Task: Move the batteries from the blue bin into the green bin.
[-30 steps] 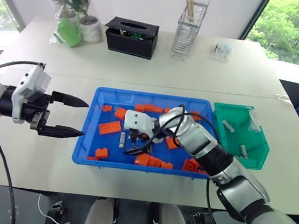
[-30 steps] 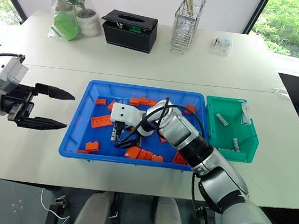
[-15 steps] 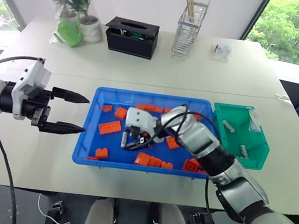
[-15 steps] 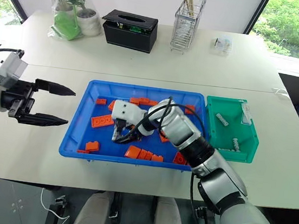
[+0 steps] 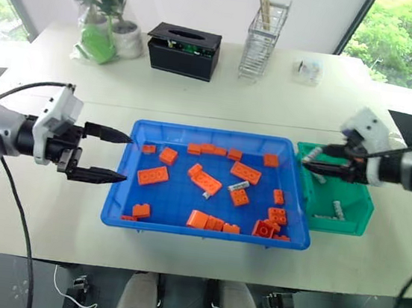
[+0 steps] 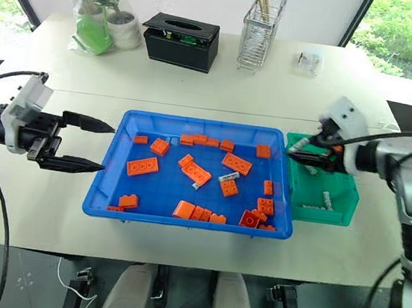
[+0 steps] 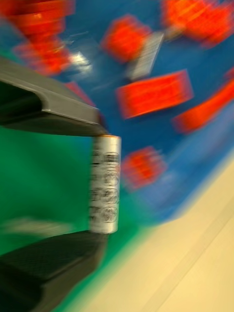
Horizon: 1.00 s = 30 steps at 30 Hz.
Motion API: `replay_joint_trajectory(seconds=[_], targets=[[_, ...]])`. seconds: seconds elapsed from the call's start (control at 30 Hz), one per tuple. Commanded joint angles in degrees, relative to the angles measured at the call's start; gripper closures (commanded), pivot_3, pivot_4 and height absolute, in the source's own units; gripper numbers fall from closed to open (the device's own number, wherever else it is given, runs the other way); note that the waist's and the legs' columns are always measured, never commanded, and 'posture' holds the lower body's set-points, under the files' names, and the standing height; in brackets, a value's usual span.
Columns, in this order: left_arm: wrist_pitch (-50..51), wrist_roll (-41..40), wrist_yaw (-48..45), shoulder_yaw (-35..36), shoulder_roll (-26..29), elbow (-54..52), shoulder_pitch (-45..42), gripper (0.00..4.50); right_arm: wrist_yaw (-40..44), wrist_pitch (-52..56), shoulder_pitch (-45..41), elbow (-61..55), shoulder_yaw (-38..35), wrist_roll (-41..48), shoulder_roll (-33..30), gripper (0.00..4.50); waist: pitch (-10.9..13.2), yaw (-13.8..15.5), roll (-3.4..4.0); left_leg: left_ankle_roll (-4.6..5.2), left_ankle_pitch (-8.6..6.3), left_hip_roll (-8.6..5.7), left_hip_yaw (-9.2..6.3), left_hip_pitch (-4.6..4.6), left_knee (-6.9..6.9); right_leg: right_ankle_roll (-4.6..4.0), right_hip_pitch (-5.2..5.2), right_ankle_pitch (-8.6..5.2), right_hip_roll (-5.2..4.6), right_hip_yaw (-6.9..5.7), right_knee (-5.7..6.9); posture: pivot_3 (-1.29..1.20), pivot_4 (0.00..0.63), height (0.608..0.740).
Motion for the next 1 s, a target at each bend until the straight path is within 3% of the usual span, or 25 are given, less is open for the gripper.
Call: replay_joint_trajectory(seconds=[0.03, 0.13, 0.2, 0.3, 0.43, 0.6, 0.8, 1.0], targets=[[-1.38, 0.78, -1.05, -0.66, -0.22, 1.37, -3.09, 0.00, -1.05, -1.53, 3.12, -3.49, -4.62, 1.58, -2.38, 2.26, 0.00, -0.23, -0.02, 0.00, 0.00, 0.01, -0.01, 0.02, 0.00, -0.01, 0.02, 0.00, 0.02, 0.00, 0.00, 0.00, 0.150, 0.736], [-1.82, 1.15, -1.44, -1.46, -0.60, 2.64, -4.68, 0.00, -2.70, -2.40, 4.50, -2.93, -5.29, 1.58, -3.09, 2.26, 0.00, -0.35, -0.01, 0.00, 0.00, 0.01, -0.01, 0.12, 0.00, -0.01, 0.09, 0.00, 0.05, 0.05, 0.02, 0.00, 0.150, 0.736], [-1.99, 1.33, -1.70, -1.64, -0.72, 3.03, -5.12, 0.00, -3.17, -4.06, 5.08, -2.27, -5.29, 1.20, -3.83, 1.21, 0.00, -0.27, -0.01, 0.00, 0.00, 0.01, 0.00, 0.12, 0.00, -0.01, 0.08, 0.00, 0.05, 0.06, 0.02, 0.00, 0.150, 0.736], [-2.24, 1.44, -1.91, -1.65, -0.76, 3.25, -5.23, 0.00, -3.23, -4.68, 3.09, -2.17, -5.29, 2.63, -3.74, 0.03, 0.00, -0.12, -0.01, 0.00, 0.00, 0.01, 0.02, 0.10, 0.00, -0.01, 0.07, -0.01, 0.04, 0.07, 0.02, 0.00, 0.150, 0.736], [-2.33, 1.48, -2.01, -1.59, -0.75, 3.32, -5.19, 0.00, -4.10, -2.11, -3.35, -4.10, -2.41, 5.82, -0.49, 0.03, 0.01, -0.31, 0.00, 0.00, 0.00, 0.01, 0.05, 0.11, 0.01, -0.02, 0.05, 0.00, 0.05, 0.12, 0.02, 0.00, 0.150, 0.736], [-1.95, 1.43, -1.73, -1.49, -1.08, 2.72, -5.13, 0.00, -8.66, 5.95, -12.17, -9.91, 7.35, 10.61, 12.65, 0.03, 0.00, -0.52, -0.02, 0.00, 0.00, 0.11, 0.02, 0.12, -0.01, -0.05, 0.02, 0.02, 0.19, 0.14, 0.04, 0.00, 0.150, 0.736], [-1.72, 1.34, -1.09, -1.30, -1.45, 1.76, -4.77, 0.00, -17.68, 6.35, -13.89, -7.24, 20.47, 6.02, 26.17, 0.03, 0.00, 0.17, -0.02, 0.00, 0.00, 0.13, -0.03, -0.12, 0.07, 0.00, -0.10, 0.05, 0.18, 0.05, 0.10, 0.00, 0.150, 0.736], [-2.45, 2.05, -0.68, -0.47, -0.22, 1.67, -3.82, 0.00, -19.84, 1.59, -12.22, -4.08, 30.03, 0.25, 28.25, 0.03, 0.00, 0.10, -0.03, 0.00, 0.01, 0.03, -0.03, -0.27, 0.20, 0.01, -0.11, 0.05, 0.06, 0.05, 0.07, 0.00, 0.150, 0.736]])
